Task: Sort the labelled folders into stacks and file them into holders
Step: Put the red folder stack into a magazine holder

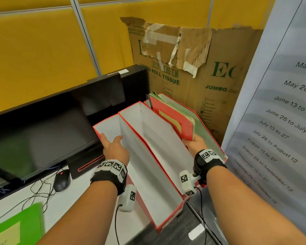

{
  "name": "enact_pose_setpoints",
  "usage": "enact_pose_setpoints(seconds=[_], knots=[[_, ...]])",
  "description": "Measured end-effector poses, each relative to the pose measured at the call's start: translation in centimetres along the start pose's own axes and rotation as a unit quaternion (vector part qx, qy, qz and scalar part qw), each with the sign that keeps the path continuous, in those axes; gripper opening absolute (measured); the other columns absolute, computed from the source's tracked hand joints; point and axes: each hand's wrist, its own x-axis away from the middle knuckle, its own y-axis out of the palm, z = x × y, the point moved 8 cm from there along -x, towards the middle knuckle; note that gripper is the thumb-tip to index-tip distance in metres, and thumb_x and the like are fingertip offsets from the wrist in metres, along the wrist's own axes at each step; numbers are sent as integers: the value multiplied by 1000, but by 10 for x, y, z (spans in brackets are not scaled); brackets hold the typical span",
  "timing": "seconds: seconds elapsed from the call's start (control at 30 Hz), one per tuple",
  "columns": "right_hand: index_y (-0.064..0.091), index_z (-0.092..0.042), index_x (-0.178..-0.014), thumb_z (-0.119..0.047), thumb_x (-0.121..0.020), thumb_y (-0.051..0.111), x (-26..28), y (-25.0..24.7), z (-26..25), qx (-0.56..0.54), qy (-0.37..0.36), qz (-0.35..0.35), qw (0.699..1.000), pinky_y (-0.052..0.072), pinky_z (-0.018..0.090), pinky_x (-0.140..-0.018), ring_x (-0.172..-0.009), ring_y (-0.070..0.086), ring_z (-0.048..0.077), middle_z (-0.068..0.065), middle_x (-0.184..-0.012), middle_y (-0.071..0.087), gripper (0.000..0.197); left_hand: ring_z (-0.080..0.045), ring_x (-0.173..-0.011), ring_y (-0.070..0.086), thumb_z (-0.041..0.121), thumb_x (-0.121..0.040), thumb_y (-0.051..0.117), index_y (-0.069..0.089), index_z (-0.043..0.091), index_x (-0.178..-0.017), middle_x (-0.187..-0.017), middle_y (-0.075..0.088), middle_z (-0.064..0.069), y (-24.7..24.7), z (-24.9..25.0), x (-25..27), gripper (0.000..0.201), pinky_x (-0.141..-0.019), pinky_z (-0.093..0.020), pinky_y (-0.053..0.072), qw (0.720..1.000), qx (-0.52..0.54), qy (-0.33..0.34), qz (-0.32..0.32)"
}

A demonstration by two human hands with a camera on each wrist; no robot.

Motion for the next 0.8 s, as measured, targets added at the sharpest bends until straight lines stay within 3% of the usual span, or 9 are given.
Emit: enact_pose_setpoints(seconds=[0.07,0.17,0.4,0.47,0.57,0.67,0.8], knots=[[61,-20,-95,-11,-82,66,-3,-5,-9,-6,-4,6,1000,42,28,-76,-81,58,21,5,-89,63,16,-33,-132,41,-16,-83,41,57,23,-127,-159,-6,5,-1,2,1,61,-91,-43,52,1000,2,1,4],[64,-24,-97,-19,-85,68,-4,-13,-35,-49,-60,29,997,47,24,-75,-77,61,11,-3,-85,65,14,-34,-135,36,-16,-83,41,58,22,-127,-160,-3,2,-1,5,4,60,-93,-44,51,1000,-3,2,4],[68,-21,-99,-19,-87,64,-9,-2,-42,-66,-69,80,992,42,24,-73,-77,60,19,3,-82,65,12,-32,-138,30,-17,-83,39,59,24,-125,-160,-3,4,-3,8,6,62,-97,-42,49,1000,6,2,1],[67,-18,-101,-20,-89,62,-13,5,-47,-57,-62,75,994,41,24,-71,-74,58,19,4,-82,64,14,-31,-139,29,-18,-83,39,59,23,-125,-160,-2,4,-5,8,7,63,-97,-39,49,1000,5,0,0],[61,-23,-94,-22,-89,61,-22,14,-50,-11,-59,46,997,42,25,-69,-73,57,20,3,-79,62,6,-30,-141,25,-20,-82,39,59,23,-124,-160,-1,4,-4,7,7,64,-97,-35,47,1000,9,2,2],[62,-19,-89,-22,-88,62,-28,19,-45,15,-47,40,998,45,29,-68,-72,57,23,3,-72,60,3,-31,-142,25,-22,-79,38,60,25,-123,-160,-1,4,-4,7,6,67,-95,-35,48,1000,7,10,4],[67,-10,-101,-25,-90,59,-32,17,-40,34,-38,74,996,51,38,-81,-83,62,32,13,-87,66,20,-31,-142,23,-22,-80,38,60,24,-124,-160,0,3,-5,9,8,67,-87,-26,42,1000,0,13,3]])
